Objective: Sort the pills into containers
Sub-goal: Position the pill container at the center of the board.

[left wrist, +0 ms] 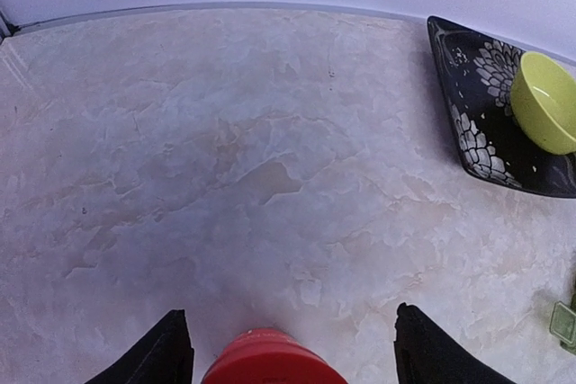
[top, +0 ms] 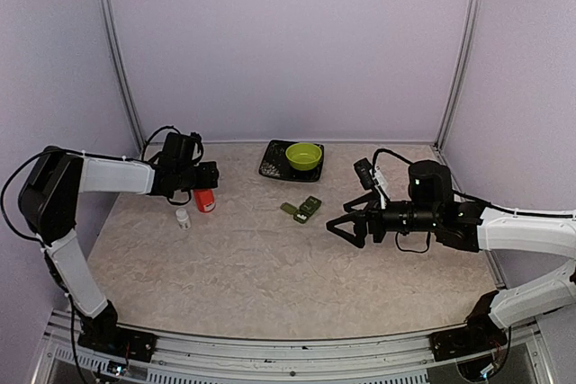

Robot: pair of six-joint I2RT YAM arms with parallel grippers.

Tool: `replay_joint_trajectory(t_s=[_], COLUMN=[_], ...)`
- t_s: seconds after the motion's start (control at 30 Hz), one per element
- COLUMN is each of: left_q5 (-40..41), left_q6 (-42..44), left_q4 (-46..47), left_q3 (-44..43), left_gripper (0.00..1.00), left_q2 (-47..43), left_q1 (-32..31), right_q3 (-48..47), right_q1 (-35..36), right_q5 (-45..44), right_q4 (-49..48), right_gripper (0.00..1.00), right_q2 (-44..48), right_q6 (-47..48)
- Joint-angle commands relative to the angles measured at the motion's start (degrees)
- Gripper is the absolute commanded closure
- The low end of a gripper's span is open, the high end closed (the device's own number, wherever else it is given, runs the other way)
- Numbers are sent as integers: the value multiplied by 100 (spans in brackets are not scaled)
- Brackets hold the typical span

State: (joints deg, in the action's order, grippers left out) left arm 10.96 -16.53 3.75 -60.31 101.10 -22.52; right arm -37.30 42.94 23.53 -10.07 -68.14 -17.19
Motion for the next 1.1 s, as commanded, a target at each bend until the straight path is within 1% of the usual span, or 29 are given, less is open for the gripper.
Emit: replay_joint_trajectory(t_s=[0.0,0.1,0.33,0.43,0.63,0.67,0.77,0.8,0.83,0.9,1.07], left_q5=[83,95,153,140,151,145,116,84,60,51,148], left_q6=[-95,-175,-241,-267,-280,-272,-267,-257,-254,-265,-249], left_q4=[-160,-296,-460,-549,-541,-530,-493,-471,-445,-390,-330], left_q3=[-82,-92,-88,-156,-189,-189,-175,-167,-149,-106,-100], left_gripper=[28,32,34,38,40,39,33,30,25,21,16], left_q2=[-10,28,105,194,173,169,142,132,104,29,-341], left_q1=[30,31,29,29,29,33,29,29,24,5,-77], right_q3=[82,67,107,106,59,44,2,-7,-20,-38,-318], right_q1=[-58,-57,-57,-55,-57,-57,-57,-57,-57,-59,-81], right_q5=[20,64,78,64,82,77,37,15,-21,-64,-359], right_q4=[-5,-79,-120,-127,-116,-98,-77,-75,-75,-81,174], right_gripper=[0,0,0,0,0,0,0,0,0,0,0], right_q2=[61,-22,-88,-102,-159,-175,-203,-219,-236,-283,-466], right_q6=[6,-44,-78,-79,-64,-54,-30,-28,-38,-52,-25])
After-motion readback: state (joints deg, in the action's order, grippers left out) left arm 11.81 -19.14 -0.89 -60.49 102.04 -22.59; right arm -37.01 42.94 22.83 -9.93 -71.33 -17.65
